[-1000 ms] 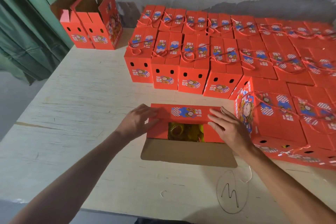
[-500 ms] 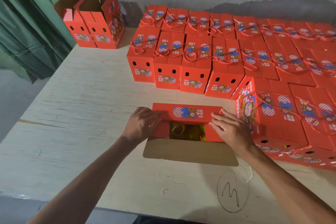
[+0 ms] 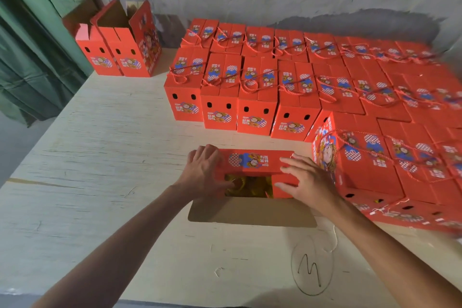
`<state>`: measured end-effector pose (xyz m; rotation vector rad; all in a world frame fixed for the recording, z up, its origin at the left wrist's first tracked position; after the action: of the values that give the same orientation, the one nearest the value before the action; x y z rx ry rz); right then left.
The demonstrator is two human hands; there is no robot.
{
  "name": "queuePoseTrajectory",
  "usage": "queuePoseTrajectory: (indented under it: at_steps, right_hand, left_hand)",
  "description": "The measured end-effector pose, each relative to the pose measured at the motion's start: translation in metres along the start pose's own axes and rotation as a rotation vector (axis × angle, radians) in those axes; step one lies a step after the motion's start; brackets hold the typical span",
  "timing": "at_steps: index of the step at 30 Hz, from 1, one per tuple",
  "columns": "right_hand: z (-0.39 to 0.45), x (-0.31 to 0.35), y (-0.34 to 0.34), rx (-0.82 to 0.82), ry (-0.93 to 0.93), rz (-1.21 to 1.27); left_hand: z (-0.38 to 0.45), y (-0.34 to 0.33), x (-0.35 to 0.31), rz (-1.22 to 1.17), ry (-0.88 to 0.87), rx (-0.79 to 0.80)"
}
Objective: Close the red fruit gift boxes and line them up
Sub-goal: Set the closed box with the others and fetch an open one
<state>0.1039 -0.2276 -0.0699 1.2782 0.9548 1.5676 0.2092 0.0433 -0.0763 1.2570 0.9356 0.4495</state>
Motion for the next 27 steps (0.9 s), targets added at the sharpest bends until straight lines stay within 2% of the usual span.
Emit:
queuePoseTrajectory:
  at_steps: [6,8,11,14,18,20,23,25,27]
  right_hand:
    - [0.015,0.027,-0.014,0.164,-0.128,-0.263]
    - [0.012,0.03,-0.015,0.136,-0.152,-0.212]
    - [0.006,0.029,-0.011,-0.006,-0.164,-0.097]
    - [0.002,0.027,-0.01,-0.05,-0.129,-0.081]
    - [-0.008,0.017,-0.012,-0.016,-0.057,0.045]
    - [-0.015,0.011,-0.013,-0.019,-0.046,0.184]
    - [-0.025,0.002,-0.009,-0.044,-0.073,0.384]
    - [-0.032,-0.004,-0.003,-0.028,-0.023,0.393]
    - [-0.041,-0.01,0.002,0.05,0.047,0.348]
  left_hand:
    - [0.0,-0.02,-0.004,-0.088,0.056,0.07]
    - [-0.002,-0.019,-0.004,-0.096,0.055,0.075]
    - [-0.003,-0.019,-0.003,-0.089,0.042,0.056]
    - [-0.004,-0.017,-0.002,-0.199,0.046,0.024]
    - [-0.022,-0.012,0.01,-0.464,0.032,-0.136]
    - [-0.036,-0.007,0.017,-0.512,-0.012,-0.254]
    - [-0.051,-0.002,0.023,-0.493,-0.012,-0.335]
    - [-0.057,0.001,0.027,-0.419,-0.063,-0.357]
    - [-0.066,0.001,0.028,-0.294,-0.161,-0.295]
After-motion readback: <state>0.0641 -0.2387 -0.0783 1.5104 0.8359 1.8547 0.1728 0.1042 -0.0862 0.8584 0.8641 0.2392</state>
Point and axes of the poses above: each hand's wrist, its own z-axis towards the middle knuckle, its own y-axis out of the back of the hand, x = y × z, the point moved 5 cm from there along z, towards the middle knuckle
